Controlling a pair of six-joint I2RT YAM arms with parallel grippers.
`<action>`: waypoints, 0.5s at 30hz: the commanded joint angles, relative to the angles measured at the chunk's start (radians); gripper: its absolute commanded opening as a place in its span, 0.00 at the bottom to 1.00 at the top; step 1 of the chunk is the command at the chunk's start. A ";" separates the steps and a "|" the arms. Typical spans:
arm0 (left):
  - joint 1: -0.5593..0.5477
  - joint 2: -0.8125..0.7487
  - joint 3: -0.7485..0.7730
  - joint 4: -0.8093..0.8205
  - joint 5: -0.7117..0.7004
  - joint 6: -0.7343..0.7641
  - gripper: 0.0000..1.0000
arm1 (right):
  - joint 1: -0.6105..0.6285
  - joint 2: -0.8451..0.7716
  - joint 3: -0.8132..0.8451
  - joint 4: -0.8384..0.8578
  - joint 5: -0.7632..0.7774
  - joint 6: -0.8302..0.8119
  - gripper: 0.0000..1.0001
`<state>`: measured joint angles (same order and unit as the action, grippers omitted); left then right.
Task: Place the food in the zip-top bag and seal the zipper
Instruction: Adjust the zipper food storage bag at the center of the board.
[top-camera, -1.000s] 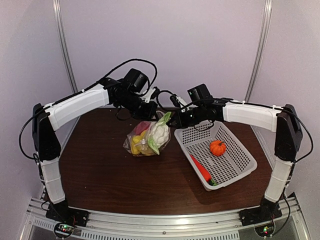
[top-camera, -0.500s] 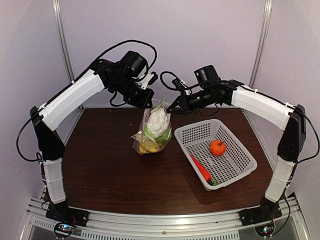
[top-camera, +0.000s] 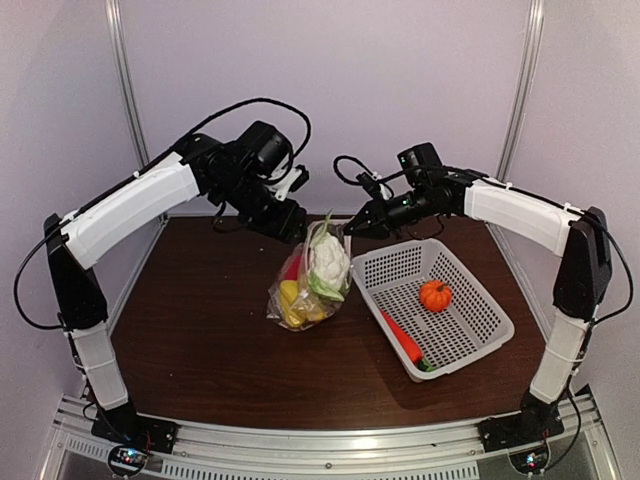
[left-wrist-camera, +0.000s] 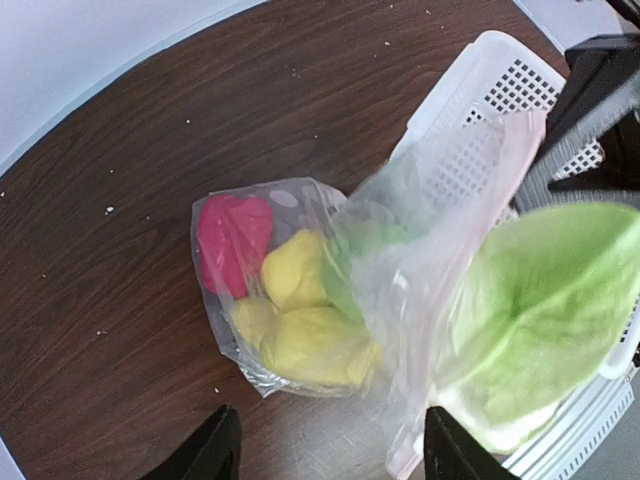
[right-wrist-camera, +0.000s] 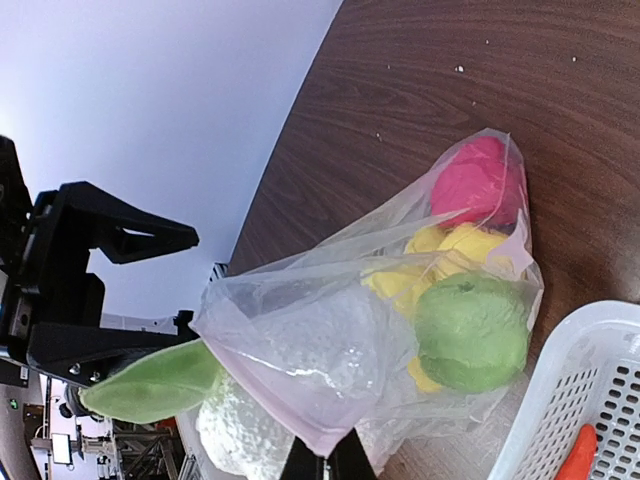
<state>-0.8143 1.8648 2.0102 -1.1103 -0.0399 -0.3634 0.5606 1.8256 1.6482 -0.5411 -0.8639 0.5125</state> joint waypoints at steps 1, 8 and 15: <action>-0.007 -0.129 -0.180 0.110 0.057 -0.072 0.65 | -0.009 0.001 -0.055 0.158 -0.080 0.133 0.00; -0.180 -0.542 -0.784 0.632 -0.022 -0.045 0.71 | -0.014 -0.008 -0.105 0.233 -0.096 0.200 0.00; -0.287 -0.398 -0.890 0.722 -0.266 -0.024 0.57 | -0.014 -0.010 -0.105 0.266 -0.103 0.227 0.00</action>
<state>-1.0695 1.3323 1.1248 -0.5400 -0.1284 -0.4191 0.5446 1.8256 1.5440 -0.3382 -0.9417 0.7090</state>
